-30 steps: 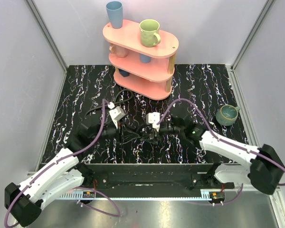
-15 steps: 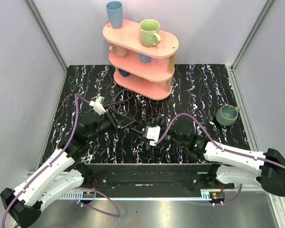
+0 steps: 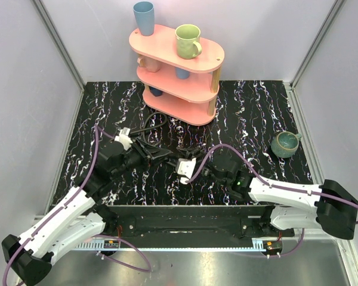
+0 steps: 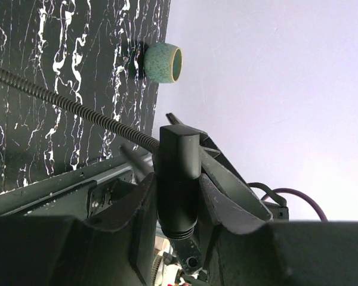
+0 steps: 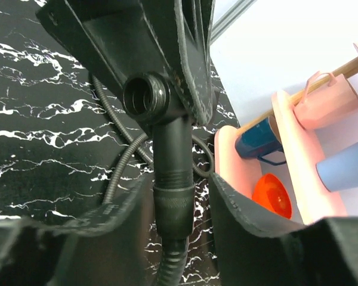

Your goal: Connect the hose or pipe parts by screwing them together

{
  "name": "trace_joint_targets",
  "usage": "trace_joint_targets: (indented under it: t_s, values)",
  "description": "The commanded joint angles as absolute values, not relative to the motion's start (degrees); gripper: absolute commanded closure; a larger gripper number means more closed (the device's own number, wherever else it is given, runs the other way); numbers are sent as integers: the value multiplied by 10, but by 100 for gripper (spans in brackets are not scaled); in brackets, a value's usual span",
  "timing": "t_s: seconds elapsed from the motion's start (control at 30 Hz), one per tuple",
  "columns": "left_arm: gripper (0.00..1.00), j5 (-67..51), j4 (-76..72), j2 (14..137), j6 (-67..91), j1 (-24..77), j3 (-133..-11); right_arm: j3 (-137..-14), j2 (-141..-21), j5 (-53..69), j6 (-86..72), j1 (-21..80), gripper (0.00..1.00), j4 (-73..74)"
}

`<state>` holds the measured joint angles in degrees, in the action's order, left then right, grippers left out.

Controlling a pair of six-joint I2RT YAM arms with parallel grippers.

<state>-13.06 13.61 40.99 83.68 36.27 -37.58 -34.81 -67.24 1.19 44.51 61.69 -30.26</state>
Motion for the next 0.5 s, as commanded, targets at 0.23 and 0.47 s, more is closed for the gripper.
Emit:
trace_joint_targets:
  t_s: [0.23,0.47]
  values:
    - [100,-140,94,414,717,363,-406,-416,-668,33,390,626,100,-263]
    - [100,-188,26,404,358,363,-391,-460,-656,183,332,572,100,-170]
